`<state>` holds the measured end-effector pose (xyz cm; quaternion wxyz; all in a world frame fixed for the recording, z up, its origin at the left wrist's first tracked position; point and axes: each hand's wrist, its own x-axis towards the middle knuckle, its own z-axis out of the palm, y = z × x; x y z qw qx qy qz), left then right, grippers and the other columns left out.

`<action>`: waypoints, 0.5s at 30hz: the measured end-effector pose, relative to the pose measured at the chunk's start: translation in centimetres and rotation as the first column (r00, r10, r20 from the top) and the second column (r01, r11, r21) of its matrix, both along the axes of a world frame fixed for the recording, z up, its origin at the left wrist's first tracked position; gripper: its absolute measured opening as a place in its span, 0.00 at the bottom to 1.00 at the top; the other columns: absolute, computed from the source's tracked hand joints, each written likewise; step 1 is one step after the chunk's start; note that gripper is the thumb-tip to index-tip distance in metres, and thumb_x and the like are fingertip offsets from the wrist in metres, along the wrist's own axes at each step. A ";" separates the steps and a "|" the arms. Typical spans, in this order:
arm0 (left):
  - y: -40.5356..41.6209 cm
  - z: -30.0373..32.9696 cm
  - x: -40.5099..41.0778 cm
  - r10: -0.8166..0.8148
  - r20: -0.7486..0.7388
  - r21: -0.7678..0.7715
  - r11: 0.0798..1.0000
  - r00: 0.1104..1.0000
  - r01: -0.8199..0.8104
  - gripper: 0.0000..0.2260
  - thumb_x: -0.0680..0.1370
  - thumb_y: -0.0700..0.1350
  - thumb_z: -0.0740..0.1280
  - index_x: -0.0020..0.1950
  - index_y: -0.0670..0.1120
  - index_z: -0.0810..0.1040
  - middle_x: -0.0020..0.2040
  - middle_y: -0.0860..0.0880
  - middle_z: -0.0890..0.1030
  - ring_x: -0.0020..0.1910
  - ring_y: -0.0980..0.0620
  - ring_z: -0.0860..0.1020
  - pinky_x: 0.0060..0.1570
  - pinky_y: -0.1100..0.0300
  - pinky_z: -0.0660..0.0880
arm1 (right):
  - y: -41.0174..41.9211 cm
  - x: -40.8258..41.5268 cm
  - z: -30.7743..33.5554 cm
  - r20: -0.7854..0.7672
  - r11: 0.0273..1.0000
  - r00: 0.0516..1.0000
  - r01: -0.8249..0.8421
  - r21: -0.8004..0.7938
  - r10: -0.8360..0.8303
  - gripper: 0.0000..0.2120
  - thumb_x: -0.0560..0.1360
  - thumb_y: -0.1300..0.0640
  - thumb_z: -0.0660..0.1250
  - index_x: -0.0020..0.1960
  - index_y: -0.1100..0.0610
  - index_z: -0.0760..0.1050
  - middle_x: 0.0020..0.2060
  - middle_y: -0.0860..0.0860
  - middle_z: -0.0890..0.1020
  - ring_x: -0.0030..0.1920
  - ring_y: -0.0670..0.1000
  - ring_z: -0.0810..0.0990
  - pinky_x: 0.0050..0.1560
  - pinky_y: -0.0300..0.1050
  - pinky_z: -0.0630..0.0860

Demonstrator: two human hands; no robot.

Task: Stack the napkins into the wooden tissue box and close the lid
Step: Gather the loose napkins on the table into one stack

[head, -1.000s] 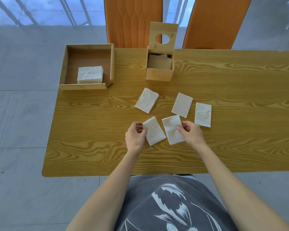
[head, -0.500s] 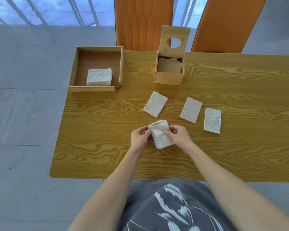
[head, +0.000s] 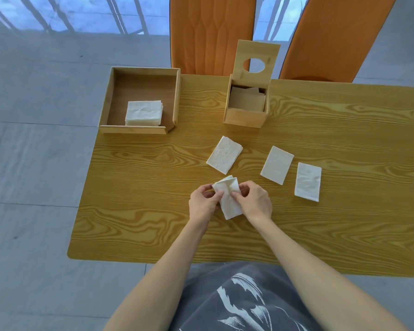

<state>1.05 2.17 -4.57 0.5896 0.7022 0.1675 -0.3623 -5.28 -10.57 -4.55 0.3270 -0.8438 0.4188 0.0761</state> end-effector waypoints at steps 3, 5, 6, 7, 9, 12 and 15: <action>0.1 -0.1 0.4 0.002 0.015 0.043 0.999 1.000 -0.003 0.14 0.74 0.41 0.74 0.59 0.44 0.79 0.48 0.46 0.86 0.47 0.49 0.85 0.44 0.56 0.82 | -0.2 1.0 0.5 0.056 0.997 0.995 0.079 0.010 -0.080 0.21 0.73 0.43 0.73 0.61 0.53 0.77 0.48 0.49 0.83 0.51 0.51 0.81 0.45 0.48 0.78; 0.5 -0.1 0.8 0.006 0.010 0.052 0.999 1.000 -0.006 0.14 0.75 0.41 0.74 0.59 0.43 0.79 0.49 0.46 0.86 0.47 0.48 0.85 0.46 0.55 0.82 | -0.7 2.5 0.9 0.061 0.992 0.991 0.120 0.028 -0.121 0.22 0.74 0.43 0.71 0.63 0.54 0.77 0.50 0.49 0.83 0.52 0.51 0.81 0.46 0.46 0.76; 0.7 -0.1 1.0 0.009 0.009 0.058 0.998 1.000 -0.010 0.13 0.75 0.41 0.73 0.59 0.43 0.79 0.49 0.45 0.85 0.48 0.48 0.85 0.47 0.55 0.82 | -0.9 3.5 1.2 0.050 0.989 0.989 0.139 0.043 -0.141 0.22 0.75 0.44 0.71 0.63 0.55 0.77 0.51 0.49 0.83 0.54 0.52 0.80 0.46 0.45 0.74; 1.0 -0.3 1.2 0.013 0.008 0.070 0.997 1.000 -0.014 0.14 0.75 0.41 0.73 0.59 0.42 0.80 0.50 0.45 0.85 0.48 0.47 0.85 0.47 0.55 0.82 | -1.0 4.5 1.4 0.035 0.986 0.986 0.158 0.058 -0.160 0.22 0.75 0.44 0.70 0.64 0.55 0.76 0.53 0.50 0.83 0.55 0.52 0.80 0.47 0.45 0.73; 1.4 -0.4 1.7 0.028 0.010 0.087 0.996 1.000 -0.029 0.15 0.75 0.42 0.73 0.61 0.42 0.80 0.51 0.45 0.85 0.49 0.46 0.85 0.49 0.53 0.82 | -1.1 6.5 1.8 0.002 0.978 0.980 0.198 0.072 -0.199 0.23 0.76 0.43 0.69 0.64 0.56 0.76 0.56 0.51 0.82 0.58 0.54 0.80 0.49 0.46 0.73; 1.9 -0.4 2.0 0.072 0.004 0.088 0.994 0.997 -0.072 0.16 0.75 0.42 0.73 0.62 0.41 0.79 0.52 0.44 0.85 0.50 0.45 0.84 0.53 0.48 0.81 | -0.9 8.7 2.2 -0.090 0.967 0.966 0.249 0.053 -0.244 0.24 0.75 0.41 0.70 0.64 0.55 0.75 0.60 0.53 0.80 0.59 0.56 0.79 0.49 0.48 0.72; 2.1 -0.1 2.0 0.100 0.000 0.074 0.992 0.995 -0.100 0.15 0.76 0.42 0.72 0.62 0.42 0.79 0.52 0.44 0.85 0.50 0.45 0.84 0.54 0.47 0.81 | -0.6 9.8 2.2 -0.154 0.965 0.954 0.263 0.015 -0.257 0.23 0.74 0.41 0.71 0.62 0.55 0.76 0.61 0.54 0.79 0.59 0.57 0.79 0.49 0.49 0.73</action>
